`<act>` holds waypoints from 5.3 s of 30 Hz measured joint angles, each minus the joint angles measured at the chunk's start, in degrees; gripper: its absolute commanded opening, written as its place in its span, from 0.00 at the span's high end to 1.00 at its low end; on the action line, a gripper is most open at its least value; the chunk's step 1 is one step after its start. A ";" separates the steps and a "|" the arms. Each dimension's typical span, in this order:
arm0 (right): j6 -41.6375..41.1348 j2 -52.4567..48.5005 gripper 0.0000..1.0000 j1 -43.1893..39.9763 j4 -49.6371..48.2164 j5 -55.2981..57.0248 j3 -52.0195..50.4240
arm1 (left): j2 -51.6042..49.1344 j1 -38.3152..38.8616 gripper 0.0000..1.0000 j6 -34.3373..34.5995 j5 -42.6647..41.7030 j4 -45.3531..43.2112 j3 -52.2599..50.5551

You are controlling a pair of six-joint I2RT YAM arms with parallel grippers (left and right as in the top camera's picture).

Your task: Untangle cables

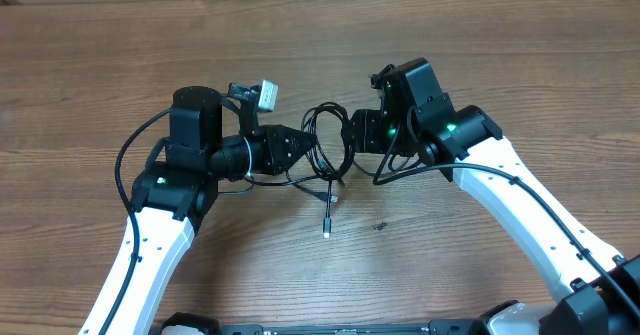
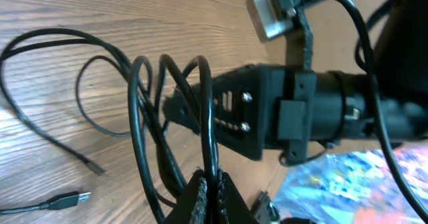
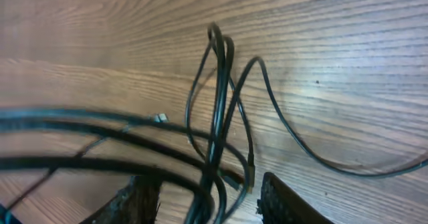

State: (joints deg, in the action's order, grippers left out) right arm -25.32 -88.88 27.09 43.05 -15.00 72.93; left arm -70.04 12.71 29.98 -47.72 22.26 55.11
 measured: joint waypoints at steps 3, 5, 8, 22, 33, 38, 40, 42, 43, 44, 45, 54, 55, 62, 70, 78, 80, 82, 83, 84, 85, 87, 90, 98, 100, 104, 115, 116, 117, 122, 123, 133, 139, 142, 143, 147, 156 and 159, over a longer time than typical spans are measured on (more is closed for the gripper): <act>0.09 0.00 0.53 0.00 -0.68 -0.02 0.00 | 0.00 0.00 0.96 0.09 -2.29 -0.31 0.00; 0.09 0.00 0.53 0.02 -1.07 -0.04 0.00 | 0.00 0.00 0.96 0.13 -4.52 -2.05 0.00; 0.11 0.00 0.57 0.02 -1.07 -0.02 0.00 | 0.00 0.00 0.96 1.75 -7.28 -6.16 0.00; 0.04 0.00 0.70 0.04 1.46 1.70 0.00 | -0.02 0.00 0.96 5.64 -10.82 -10.25 0.00; -2.12 0.00 0.76 -3.72 4.98 8.59 0.00 | -0.83 0.07 0.96 5.55 -11.02 -9.60 -0.02; -2.36 0.00 0.80 -6.62 6.82 10.38 0.00 | -0.94 0.04 0.96 3.54 -11.37 -7.93 -0.04; -2.73 -0.04 0.81 -10.47 8.39 13.92 -0.02 | -0.46 0.00 0.96 1.95 -11.15 -5.42 0.04; -3.02 -0.04 0.82 -13.57 10.21 16.59 -0.04 | -0.42 0.00 0.96 0.57 -7.48 0.57 0.22; -3.04 -0.04 0.82 -14.14 10.58 17.16 -0.04 | -0.42 0.00 0.96 0.07 -5.51 2.71 0.28; -3.10 -0.04 0.81 -14.60 10.80 17.44 -0.04 | -0.42 0.00 0.96 -0.44 -2.69 5.35 0.28; -3.13 -0.04 0.82 -14.86 10.97 17.68 -0.04 | -0.42 0.00 0.96 -0.59 -1.33 6.32 0.28; -3.04 -0.04 0.21 -15.17 12.07 15.21 -0.07 | -0.42 0.00 0.12 -3.52 7.61 11.30 0.28; -2.99 -0.04 0.15 -15.17 12.15 14.86 -0.07 | -0.42 0.00 0.07 -3.63 8.44 12.20 0.28; -1.01 -0.04 0.02 -15.17 12.63 13.70 -0.09 | -0.42 0.85 0.00 -5.51 11.54 15.13 0.28; -0.37 -0.04 0.00 -15.39 11.87 10.08 -0.09 | -5.01 9.42 0.00 -7.63 16.44 12.17 0.28; -4.02 -0.04 0.00 -16.35 10.36 5.55 -0.09 | -20.33 18.23 0.00 -6.86 17.16 -2.95 0.28; -4.35 -0.04 0.00 -16.98 10.29 4.94 -0.09 | -22.69 19.23 0.01 -5.75 17.16 -5.51 0.28; -4.59 -0.04 0.00 -17.29 10.23 4.72 -0.09 | -24.76 19.93 0.01 -4.42 17.18 -8.76 0.31; -4.63 -0.04 0.00 -17.31 10.23 4.68 -0.09 | -25.44 20.06 0.00 -4.02 17.14 -9.44 0.31; -4.68 -0.04 0.00 -17.31 10.23 4.57 -0.09 | -26.34 20.44 0.00 -3.54 17.16 -10.54 0.33; -4.70 -0.04 0.00 -17.31 10.19 4.50 -0.09 | -27.04 20.68 0.00 -3.30 17.18 -11.23 0.33; -4.68 -0.04 0.00 -17.31 10.12 4.46 -0.09 | -28.50 21.22 0.00 -2.91 17.16 -12.04 0.33; -4.68 -0.04 0.00 -17.29 10.12 4.39 -0.09 | -30.29 22.18 0.00 -2.49 17.33 -13.35 0.33; -4.70 -0.04 0.00 -17.31 10.14 4.31 -0.09 | -33.46 22.95 0.96 0.39 17.55 -17.38 0.33; -4.68 -0.04 0.00 -17.31 10.27 4.28 -0.09 | -33.46 22.95 0.96 1.27 17.59 -17.94 0.33; -4.70 -0.04 0.00 -17.29 10.71 4.31 -0.09 | -33.48 22.95 0.96 1.64 17.27 -18.01 0.33; -4.48 -0.04 0.09 -17.29 13.18 3.52 -0.09 | -22.10 13.03 0.96 0.85 15.58 -6.80 0.33; -4.00 -0.04 0.09 -17.31 13.07 2.78 -0.09 | -19.61 11.72 0.96 0.61 15.58 -6.03 0.33; -3.32 -0.04 0.09 -17.31 13.03 1.99 -0.09 | -16.85 9.94 0.96 0.26 15.58 -4.96 0.33; 4.39 -0.04 0.05 -17.29 12.37 -7.23 -0.09 | -5.53 3.91 0.96 -1.05 11.82 -2.34 0.33; 6.29 -0.04 0.05 -17.29 12.24 -9.33 -0.09 | -4.46 3.26 0.96 -1.29 10.62 -2.32 0.33; 19.39 -0.04 0.05 -17.25 7.93 -28.83 -0.09 | -2.08 1.86 0.96 -8.24 -9.29 -5.46 0.33; 20.37 -0.04 0.05 -17.22 6.95 -33.33 -0.09 | -2.08 0.81 0.96 -21.99 -21.20 -5.55 0.33; 20.50 -0.04 0.05 -17.25 6.91 -34.12 -0.09 | -2.08 0.74 0.96 -24.72 -21.97 -5.53 0.33; 20.55 -0.04 0.05 -17.22 6.91 -34.18 -0.09 | -2.08 0.74 0.96 -25.44 -22.01 -5.51 0.33; 20.35 -0.04 0.05 -17.22 6.12 -34.21 -0.09 | -2.08 0.74 0.96 -27.04 -23.06 -5.51 0.33; 13.09 -0.04 0.04 -16.61 3.54 -28.85 -0.09 | -2.08 0.96 0.96 -29.14 -32.79 -5.51 0.33; 9.55 -0.04 0.04 -16.76 2.40 -24.28 -0.09 | -2.08 1.40 0.96 -29.16 -35.91 -5.51 0.33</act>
State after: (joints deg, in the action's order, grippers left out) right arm -15.77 -88.92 10.33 45.45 -39.29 72.84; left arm -72.12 14.11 0.82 -83.64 16.75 55.44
